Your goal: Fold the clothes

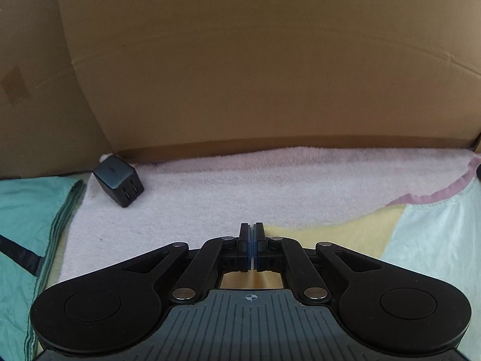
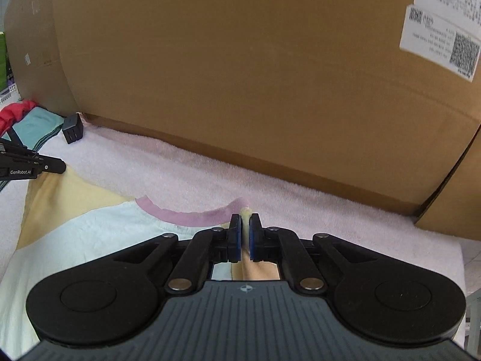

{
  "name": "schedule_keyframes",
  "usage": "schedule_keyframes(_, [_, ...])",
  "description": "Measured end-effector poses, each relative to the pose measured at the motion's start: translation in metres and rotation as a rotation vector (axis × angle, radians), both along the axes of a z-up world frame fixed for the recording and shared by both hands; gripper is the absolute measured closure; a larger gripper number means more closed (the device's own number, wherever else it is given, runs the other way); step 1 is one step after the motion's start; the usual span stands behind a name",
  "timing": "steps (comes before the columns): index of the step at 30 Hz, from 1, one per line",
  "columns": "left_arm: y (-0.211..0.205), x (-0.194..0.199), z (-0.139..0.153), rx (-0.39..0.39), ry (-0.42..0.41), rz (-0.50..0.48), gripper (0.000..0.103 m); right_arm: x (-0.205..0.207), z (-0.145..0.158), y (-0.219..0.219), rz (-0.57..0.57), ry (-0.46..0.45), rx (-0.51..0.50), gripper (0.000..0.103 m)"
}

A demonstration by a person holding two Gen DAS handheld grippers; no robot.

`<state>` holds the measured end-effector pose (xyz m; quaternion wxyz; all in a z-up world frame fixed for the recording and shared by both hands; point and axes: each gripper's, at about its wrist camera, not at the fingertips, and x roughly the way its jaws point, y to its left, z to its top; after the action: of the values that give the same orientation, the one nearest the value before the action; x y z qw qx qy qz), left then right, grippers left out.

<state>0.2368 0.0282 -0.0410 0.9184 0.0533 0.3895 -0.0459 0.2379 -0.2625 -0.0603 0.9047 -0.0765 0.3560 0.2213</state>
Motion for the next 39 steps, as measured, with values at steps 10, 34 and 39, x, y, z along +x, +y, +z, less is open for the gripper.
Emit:
schedule_keyframes(10, [0.011, 0.018, 0.038, 0.011, -0.165, 0.125, 0.103, 0.01, 0.028, 0.009, -0.057, -0.158, -0.001, 0.097])
schedule_keyframes(34, [0.051, -0.005, -0.037, -0.258, 0.196, 0.061, 0.02, 0.025, 0.021, 0.071, 0.14, 0.175, 0.271, 0.044])
schedule_keyframes(39, [0.053, -0.005, -0.041, -0.288, 0.204, 0.06, 0.014, 0.022, 0.022, 0.089, 0.1, 0.207, 0.314, 0.042])
